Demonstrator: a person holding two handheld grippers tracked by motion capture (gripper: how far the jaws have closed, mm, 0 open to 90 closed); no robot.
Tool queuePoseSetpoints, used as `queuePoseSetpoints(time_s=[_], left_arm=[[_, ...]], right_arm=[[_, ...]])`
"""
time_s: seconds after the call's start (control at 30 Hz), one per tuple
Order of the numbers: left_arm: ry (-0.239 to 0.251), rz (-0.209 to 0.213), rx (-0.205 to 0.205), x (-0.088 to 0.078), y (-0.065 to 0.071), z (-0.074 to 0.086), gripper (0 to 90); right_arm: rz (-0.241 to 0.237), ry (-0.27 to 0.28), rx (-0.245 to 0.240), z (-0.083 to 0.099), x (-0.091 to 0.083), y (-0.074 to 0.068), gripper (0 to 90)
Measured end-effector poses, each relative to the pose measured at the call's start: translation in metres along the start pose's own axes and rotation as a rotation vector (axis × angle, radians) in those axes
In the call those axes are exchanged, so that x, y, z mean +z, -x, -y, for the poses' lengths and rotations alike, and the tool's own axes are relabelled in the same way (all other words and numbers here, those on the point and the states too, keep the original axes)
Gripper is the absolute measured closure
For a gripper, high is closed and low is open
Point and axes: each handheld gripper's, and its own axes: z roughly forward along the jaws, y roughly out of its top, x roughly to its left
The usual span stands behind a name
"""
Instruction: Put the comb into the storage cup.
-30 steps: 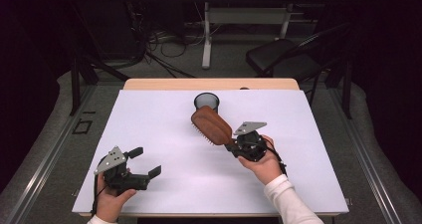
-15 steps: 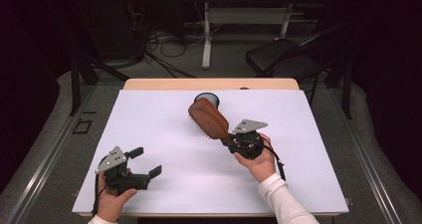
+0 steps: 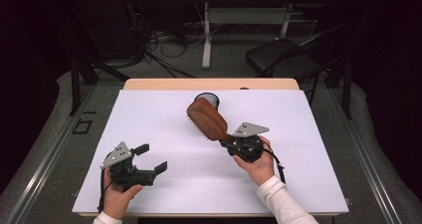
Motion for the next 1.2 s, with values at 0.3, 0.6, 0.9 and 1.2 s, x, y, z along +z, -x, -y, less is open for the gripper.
queuePoseSetpoints(time_s=[0.3, 0.6, 0.9, 1.2], left_arm=[[0.011, 0.018, -0.052, 0.017, -0.004, -0.024, 3.2], [-0.022, 0.058, -0.083, 0.038, -0.007, -0.041, 4.0], [-0.036, 0.08, -0.108, 0.051, -0.006, -0.054, 4.6], [-0.057, 0.084, -0.153, 0.067, -0.004, -0.062, 5.7]], right_arm=[[-0.006, 0.008, 0.007, 0.002, -0.001, -0.003, 72.0], [-0.009, 0.013, 0.004, 0.003, -0.002, -0.005, 72.0], [-0.002, 0.025, 0.007, 0.003, -0.004, -0.005, 72.0], [0.002, 0.03, 0.007, 0.004, -0.005, -0.004, 72.0]])
